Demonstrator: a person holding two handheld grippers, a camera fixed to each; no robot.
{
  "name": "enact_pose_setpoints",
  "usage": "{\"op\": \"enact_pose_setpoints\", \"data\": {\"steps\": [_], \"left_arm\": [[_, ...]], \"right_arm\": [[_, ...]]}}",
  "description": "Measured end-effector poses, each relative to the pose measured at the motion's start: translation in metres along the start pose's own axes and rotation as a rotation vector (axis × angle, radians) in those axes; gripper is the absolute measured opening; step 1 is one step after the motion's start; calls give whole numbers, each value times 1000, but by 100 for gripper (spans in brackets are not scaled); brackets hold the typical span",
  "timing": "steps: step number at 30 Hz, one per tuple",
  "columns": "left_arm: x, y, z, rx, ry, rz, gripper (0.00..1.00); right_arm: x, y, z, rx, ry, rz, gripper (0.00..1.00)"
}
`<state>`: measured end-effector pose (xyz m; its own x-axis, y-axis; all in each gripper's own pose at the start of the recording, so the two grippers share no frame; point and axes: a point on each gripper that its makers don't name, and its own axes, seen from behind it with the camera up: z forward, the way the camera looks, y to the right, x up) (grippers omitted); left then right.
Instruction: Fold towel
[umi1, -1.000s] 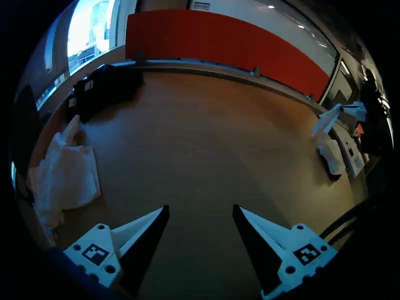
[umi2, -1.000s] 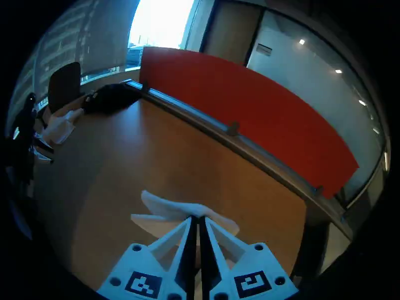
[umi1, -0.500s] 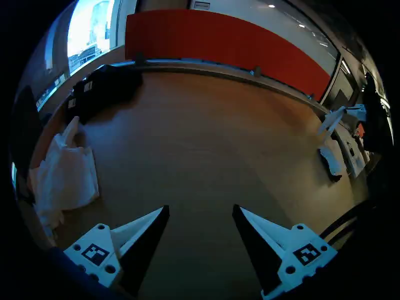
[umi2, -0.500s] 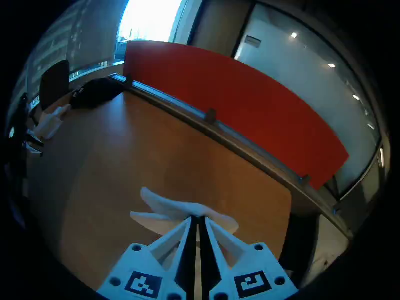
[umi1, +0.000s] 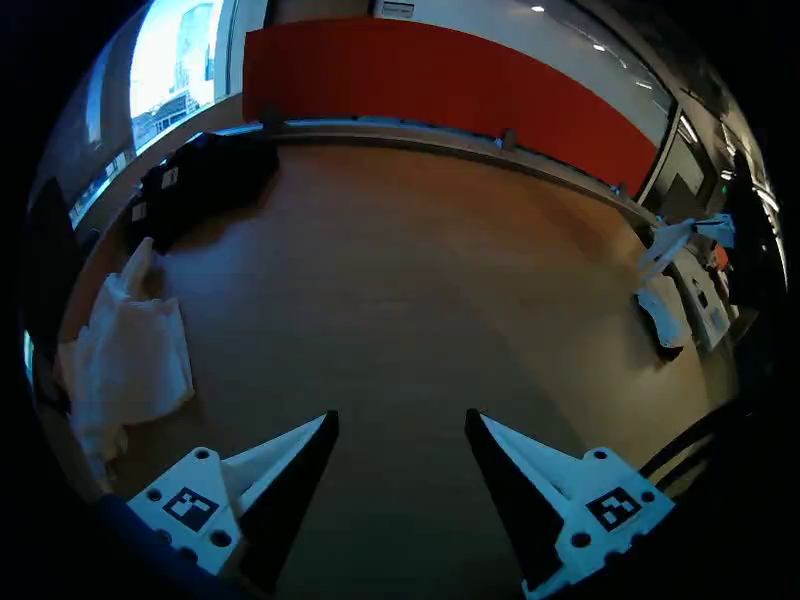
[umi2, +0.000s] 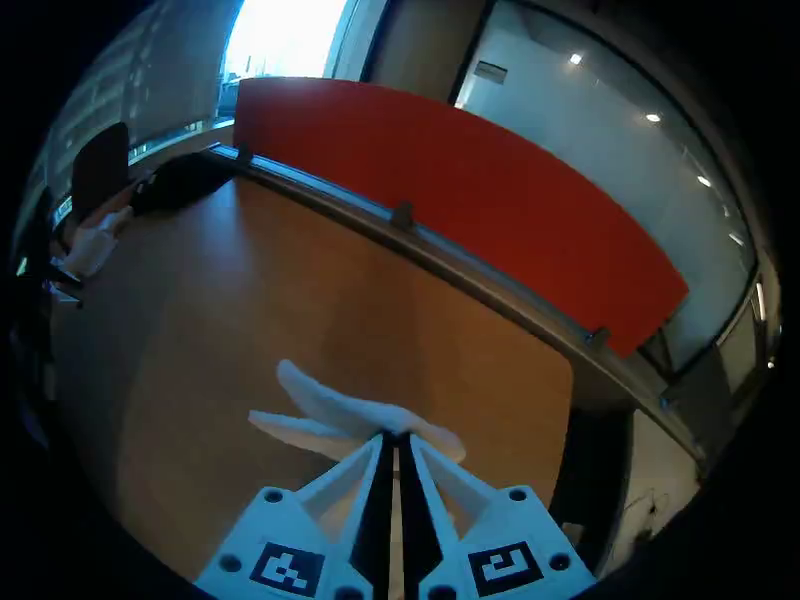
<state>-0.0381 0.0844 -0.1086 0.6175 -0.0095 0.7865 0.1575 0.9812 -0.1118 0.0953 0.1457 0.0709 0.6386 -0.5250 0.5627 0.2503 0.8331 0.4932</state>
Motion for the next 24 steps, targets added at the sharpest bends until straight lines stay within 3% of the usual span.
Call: {"op": "enact_pose_setpoints", "data": {"steps": [14, 24], "left_arm": [[-5, 3, -3, -5, -6, 17, 94], [-6, 7, -4, -12, -9, 24, 94]], "right_arm": [[-69, 13, -30, -48, -75, 62, 5], [-127, 3, -46, -65, -131, 131, 5]]}}
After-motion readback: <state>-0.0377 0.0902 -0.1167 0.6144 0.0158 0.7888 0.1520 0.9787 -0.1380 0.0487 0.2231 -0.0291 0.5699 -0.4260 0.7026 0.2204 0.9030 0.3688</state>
